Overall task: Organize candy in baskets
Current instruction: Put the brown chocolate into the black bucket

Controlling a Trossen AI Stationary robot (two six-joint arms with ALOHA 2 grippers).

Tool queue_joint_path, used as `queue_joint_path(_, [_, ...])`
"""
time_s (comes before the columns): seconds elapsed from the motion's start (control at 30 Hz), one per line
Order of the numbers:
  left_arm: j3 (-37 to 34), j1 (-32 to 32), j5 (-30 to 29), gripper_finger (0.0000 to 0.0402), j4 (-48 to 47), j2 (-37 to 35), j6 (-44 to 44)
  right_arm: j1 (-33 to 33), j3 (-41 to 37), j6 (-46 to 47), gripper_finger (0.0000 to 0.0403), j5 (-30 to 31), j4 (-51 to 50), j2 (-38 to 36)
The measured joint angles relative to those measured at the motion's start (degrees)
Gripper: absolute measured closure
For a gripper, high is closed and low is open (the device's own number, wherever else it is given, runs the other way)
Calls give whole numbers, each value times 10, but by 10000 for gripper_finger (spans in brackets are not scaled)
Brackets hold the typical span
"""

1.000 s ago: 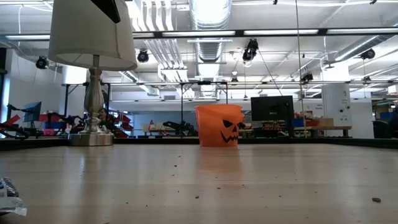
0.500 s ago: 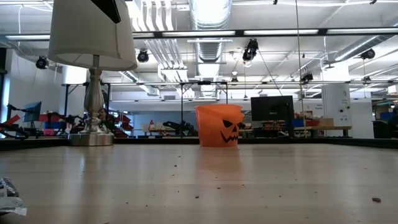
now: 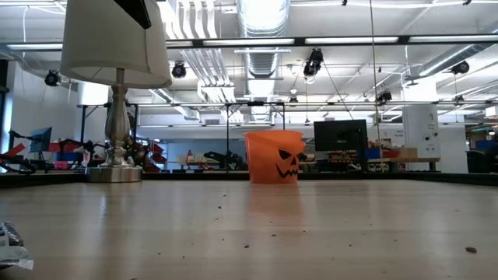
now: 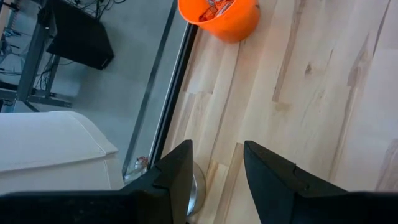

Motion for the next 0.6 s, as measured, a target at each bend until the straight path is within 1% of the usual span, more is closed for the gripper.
queue_joint_path(0.07, [0,0,2,276,0,0,0,-7,0,-7,247,38,-14,-1])
queue_joint_path(0.2, [0,0,34,272,2,0,-5,-30,0,-10,247,116,-54,-9])
queue_joint_path(0.33, [0,0,59,253,13,0,-27,-64,0,-49,252,179,-79,-26])
queue_joint_path(0.47, [-6,0,126,237,38,0,-58,-103,0,-143,256,278,-82,-49])
queue_joint_path(0.53, [-15,0,156,235,62,0,-67,-125,0,-198,257,314,-83,-64])
queue_joint_path(0.6, [-27,0,173,236,88,0,-79,-146,0,-259,256,343,-83,-81])
